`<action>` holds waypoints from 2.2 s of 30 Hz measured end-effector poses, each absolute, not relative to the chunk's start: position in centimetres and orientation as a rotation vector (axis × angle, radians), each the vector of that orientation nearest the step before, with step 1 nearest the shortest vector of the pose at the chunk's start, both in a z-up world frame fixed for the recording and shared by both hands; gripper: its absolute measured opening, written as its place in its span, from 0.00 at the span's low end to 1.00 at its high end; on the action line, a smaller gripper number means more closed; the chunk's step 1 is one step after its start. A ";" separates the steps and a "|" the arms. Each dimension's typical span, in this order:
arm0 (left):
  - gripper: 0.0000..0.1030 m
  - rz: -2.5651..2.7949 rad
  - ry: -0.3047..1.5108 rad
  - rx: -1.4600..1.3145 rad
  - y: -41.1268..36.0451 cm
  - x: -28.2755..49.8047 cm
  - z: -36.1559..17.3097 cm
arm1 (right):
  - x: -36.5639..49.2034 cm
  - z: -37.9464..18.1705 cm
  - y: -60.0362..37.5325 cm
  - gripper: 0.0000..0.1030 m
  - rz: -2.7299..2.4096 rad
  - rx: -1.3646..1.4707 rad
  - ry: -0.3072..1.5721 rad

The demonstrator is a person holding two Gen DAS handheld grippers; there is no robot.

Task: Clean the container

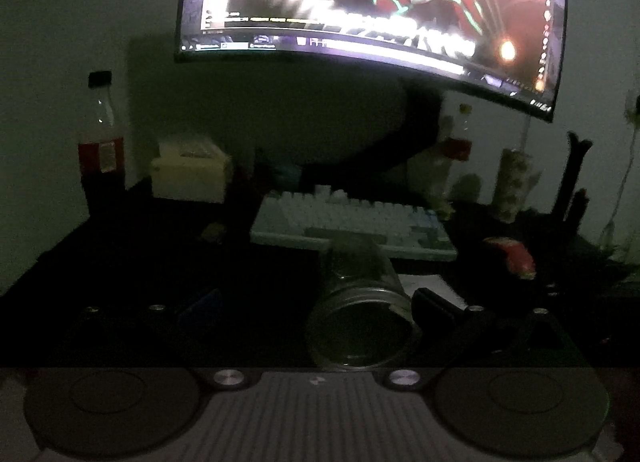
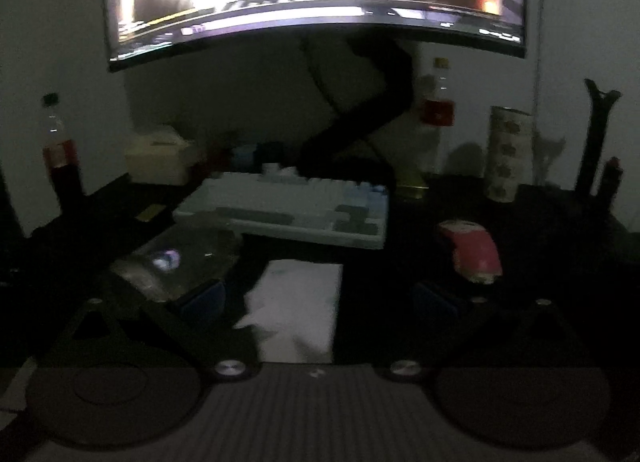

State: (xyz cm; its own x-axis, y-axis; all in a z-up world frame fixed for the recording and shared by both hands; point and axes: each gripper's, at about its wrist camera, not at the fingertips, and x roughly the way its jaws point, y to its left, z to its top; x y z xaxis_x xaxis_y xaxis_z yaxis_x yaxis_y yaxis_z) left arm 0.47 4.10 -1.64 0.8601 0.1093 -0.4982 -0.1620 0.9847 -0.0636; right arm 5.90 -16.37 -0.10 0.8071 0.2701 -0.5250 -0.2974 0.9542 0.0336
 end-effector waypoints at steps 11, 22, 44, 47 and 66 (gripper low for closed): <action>1.00 0.163 0.616 -0.049 2.1 0.2 -0.1 | 3.7 2.7 -17.6 1.00 0.396 0.149 0.631; 1.00 0.106 0.620 0.054 0.2 0.4 0.3 | 4.3 1.7 -17.3 1.00 0.312 0.100 0.638; 1.00 0.063 0.698 0.004 1.7 1.9 -0.9 | 5.3 0.5 -17.4 1.00 0.298 0.057 0.679; 1.00 0.060 0.702 0.006 1.6 2.0 -1.1 | 5.6 0.2 -17.0 1.00 0.299 0.042 0.690; 1.00 0.104 0.838 -0.029 2.7 3.9 -3.2 | 8.2 -2.4 -16.3 1.00 0.313 0.031 0.807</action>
State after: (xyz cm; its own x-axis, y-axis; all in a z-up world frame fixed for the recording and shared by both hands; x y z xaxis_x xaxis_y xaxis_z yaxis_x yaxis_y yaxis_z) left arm 3.92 2.71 -3.20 0.6643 0.0807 -0.7431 -0.1040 0.9945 0.0151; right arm 8.20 -16.32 -2.37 0.6481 0.2872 -0.7053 -0.2637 0.9535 0.1459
